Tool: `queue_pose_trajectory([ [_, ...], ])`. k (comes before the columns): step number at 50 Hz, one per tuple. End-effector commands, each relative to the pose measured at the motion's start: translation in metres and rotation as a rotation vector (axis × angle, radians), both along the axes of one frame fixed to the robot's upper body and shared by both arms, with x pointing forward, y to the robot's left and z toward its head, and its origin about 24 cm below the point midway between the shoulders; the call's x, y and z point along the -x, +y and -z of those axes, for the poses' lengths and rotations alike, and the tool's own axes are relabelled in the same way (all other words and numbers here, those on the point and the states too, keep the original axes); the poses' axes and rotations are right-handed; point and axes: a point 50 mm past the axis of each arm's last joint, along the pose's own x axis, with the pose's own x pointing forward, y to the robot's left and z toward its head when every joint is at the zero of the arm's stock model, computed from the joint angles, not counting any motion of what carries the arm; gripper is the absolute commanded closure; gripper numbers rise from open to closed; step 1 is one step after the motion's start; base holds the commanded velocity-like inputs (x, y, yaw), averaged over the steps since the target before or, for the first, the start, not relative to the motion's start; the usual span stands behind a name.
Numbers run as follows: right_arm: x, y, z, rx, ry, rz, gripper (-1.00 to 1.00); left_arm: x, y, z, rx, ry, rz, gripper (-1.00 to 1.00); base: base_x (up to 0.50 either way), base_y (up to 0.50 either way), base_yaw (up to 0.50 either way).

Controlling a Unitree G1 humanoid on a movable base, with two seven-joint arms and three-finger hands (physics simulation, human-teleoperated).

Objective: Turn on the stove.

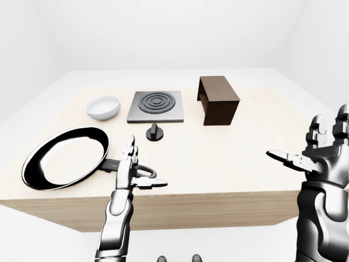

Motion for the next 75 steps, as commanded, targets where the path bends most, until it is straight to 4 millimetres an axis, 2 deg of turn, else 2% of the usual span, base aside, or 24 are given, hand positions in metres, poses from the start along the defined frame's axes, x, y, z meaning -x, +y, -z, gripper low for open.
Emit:
queue_pose_trajectory([
  [1,0.01,-0.009,-0.014,-0.005,-0.066,0.04,-1.0,0.0,0.0,0.001,0.0,0.002,-0.002,-1.0,0.0,0.0,0.0],
  [20,0.01,-0.008,-0.011,0.016,-0.049,0.027,-1.0,0.0,0.0,0.003,-0.001,0.005,-0.002,-1.0,0.06,0.0,0.0],
  [65,0.01,-0.009,-0.008,0.008,-0.04,0.029,-1.0,0.0,-0.002,0.004,-0.005,0.008,0.0,-1.0,0.3,0.0,0.0],
  [75,0.013,-0.009,-0.009,-0.004,-0.051,0.023,-1.0,-0.004,-0.005,0.012,-0.014,0.022,0.007,-1.0,0.22,0.0,0.0],
])
